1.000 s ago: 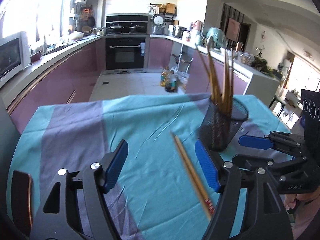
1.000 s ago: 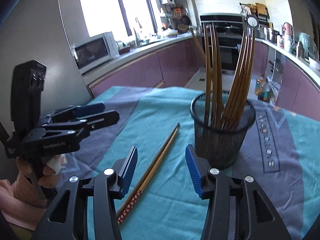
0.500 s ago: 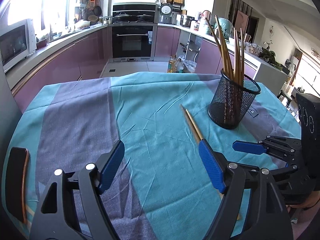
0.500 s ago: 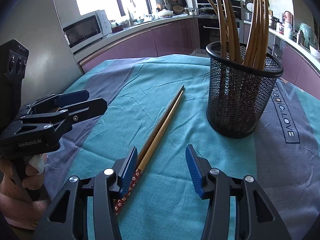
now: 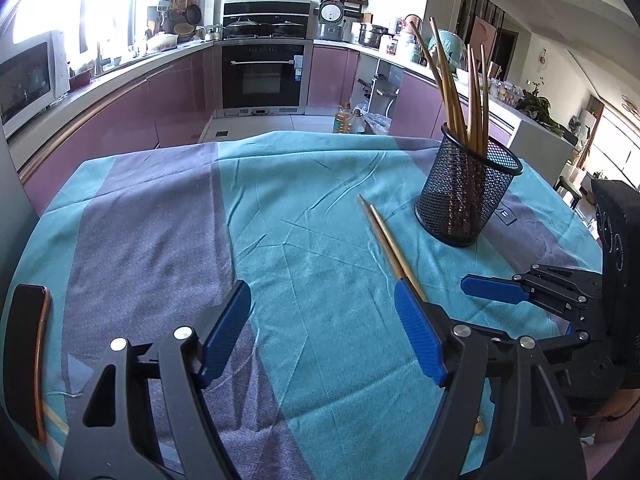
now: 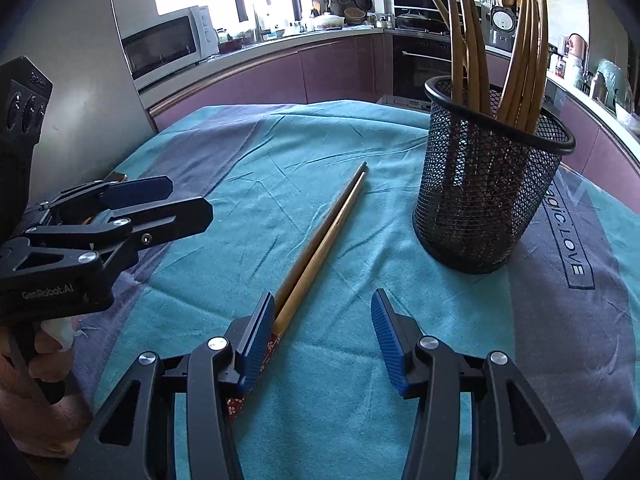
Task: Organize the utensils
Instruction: 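Withdraw both grippers from the cup toward the last two chopsticks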
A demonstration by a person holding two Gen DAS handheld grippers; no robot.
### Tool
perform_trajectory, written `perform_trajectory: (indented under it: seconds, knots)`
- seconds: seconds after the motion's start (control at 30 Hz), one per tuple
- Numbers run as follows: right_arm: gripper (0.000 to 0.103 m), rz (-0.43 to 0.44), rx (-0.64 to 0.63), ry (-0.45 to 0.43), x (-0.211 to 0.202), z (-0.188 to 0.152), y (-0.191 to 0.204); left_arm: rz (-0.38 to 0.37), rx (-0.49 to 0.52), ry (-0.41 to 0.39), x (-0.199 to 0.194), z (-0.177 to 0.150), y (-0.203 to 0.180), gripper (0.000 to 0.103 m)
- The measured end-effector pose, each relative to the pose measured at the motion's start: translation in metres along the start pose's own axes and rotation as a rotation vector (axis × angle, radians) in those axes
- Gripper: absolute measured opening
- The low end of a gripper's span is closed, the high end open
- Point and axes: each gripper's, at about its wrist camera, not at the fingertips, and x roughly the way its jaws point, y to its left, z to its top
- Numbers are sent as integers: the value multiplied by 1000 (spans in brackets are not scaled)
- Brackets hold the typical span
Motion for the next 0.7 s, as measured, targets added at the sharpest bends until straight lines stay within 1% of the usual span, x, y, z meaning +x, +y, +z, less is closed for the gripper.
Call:
perform_trajectory:
  seconds: [0.3,0.5,0.63,0.7]
  knots:
    - [48,-10,14,4,3,1,0,-9,5,6,4,-2,-3,72]
    - [47,19,52,13,2,-1,-9,-28,14,12,7,-2,-7,71]
    - [44,32,79,15,0,-2,-16,-43,36,18,10,-2,-13,69]
    - [41,40,96,16,-1,-2,-20,-49,48,24,12,-2,-16,67]
